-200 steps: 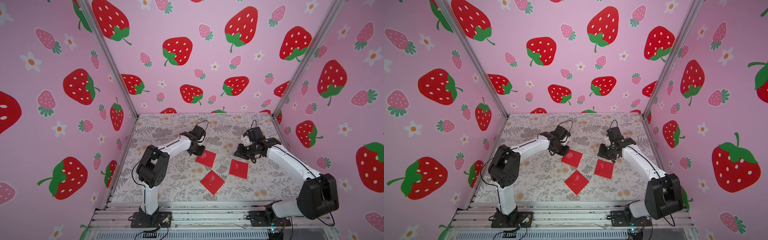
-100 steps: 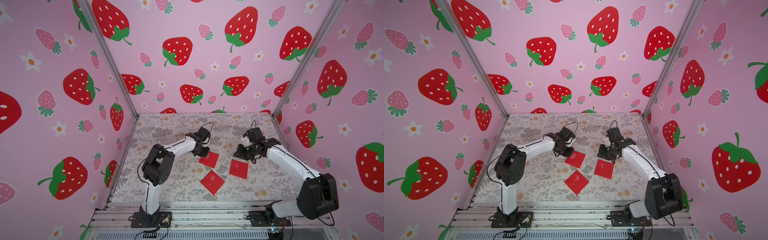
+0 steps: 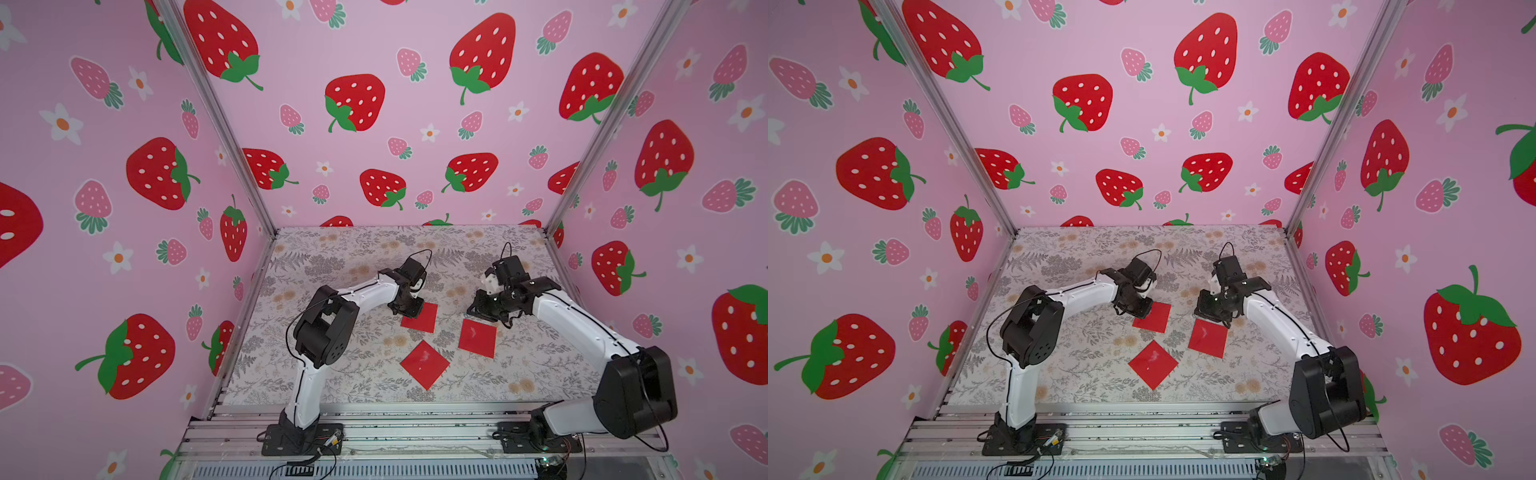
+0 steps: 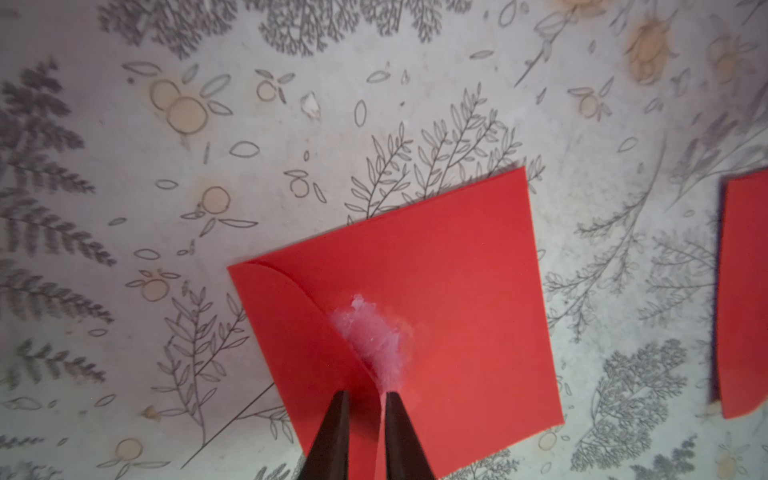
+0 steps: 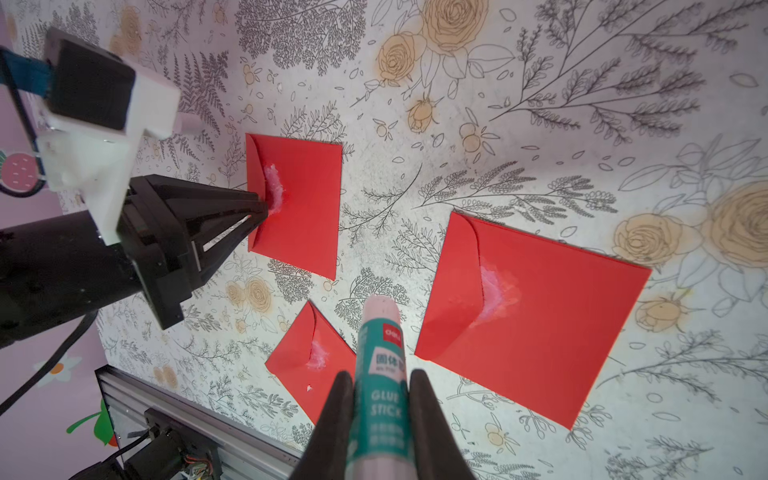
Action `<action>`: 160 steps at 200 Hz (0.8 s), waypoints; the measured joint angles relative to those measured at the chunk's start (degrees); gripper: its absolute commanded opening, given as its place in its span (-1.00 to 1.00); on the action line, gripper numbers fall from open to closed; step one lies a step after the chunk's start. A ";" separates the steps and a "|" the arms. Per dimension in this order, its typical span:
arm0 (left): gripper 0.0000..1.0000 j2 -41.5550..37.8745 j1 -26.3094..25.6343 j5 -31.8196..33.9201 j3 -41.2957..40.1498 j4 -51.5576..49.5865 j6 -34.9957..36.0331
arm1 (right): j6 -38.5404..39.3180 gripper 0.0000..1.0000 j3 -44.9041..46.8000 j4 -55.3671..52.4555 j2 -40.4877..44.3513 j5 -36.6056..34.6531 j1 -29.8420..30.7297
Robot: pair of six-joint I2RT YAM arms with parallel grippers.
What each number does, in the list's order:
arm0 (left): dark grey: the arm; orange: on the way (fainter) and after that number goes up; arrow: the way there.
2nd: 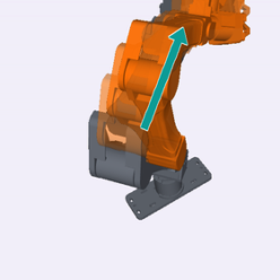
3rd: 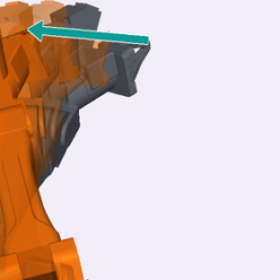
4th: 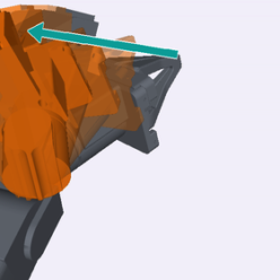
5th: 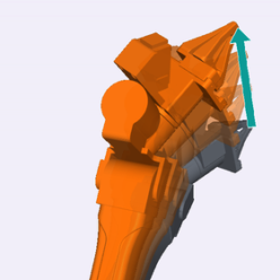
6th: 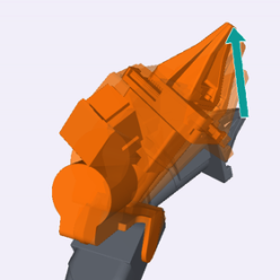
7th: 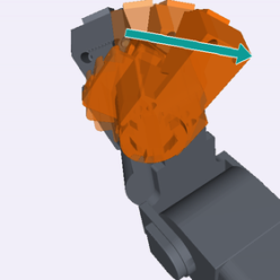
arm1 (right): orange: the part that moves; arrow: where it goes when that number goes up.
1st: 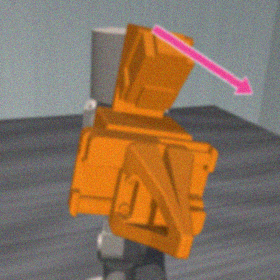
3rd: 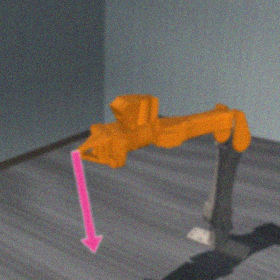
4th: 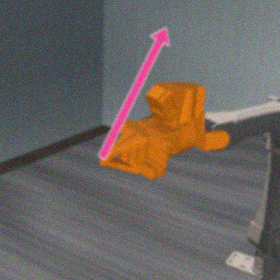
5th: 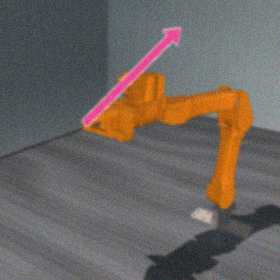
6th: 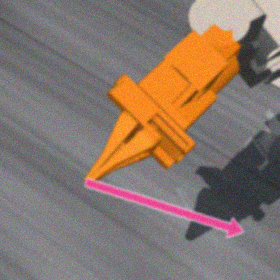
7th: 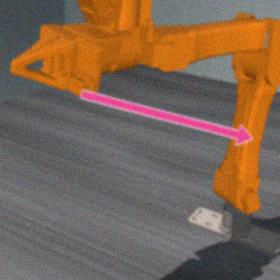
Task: Seal the envelope with a glue stick
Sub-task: Seal the envelope at the center of the board.
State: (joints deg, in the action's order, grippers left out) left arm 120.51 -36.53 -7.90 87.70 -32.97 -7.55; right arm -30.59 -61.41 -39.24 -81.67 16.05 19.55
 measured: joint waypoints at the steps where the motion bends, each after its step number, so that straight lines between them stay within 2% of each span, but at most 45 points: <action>1: -0.59 0.11 0.00 -0.09 0.00 0.00 -0.04 | 0.00 -1.00 0.00 0.00 0.00 0.00 0.00; 55: -0.44 0.83 0.57 -3.43 0.39 0.46 -0.68 | 0.00 -1.00 0.00 0.00 0.00 0.07 0.00; 122: -0.60 -0.70 4.04 -10.67 -4.13 5.75 -2.36 | -0.02 -1.00 0.00 0.00 -0.31 0.20 0.00; 160: -0.74 -0.90 5.05 -12.24 -4.96 6.38 -2.73 | 0.00 -1.00 0.00 0.00 -0.35 0.22 0.00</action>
State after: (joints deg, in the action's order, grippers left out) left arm 119.61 -31.48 -20.14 82.74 -26.59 -10.28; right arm -30.59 -61.41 -39.24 -82.02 16.27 19.55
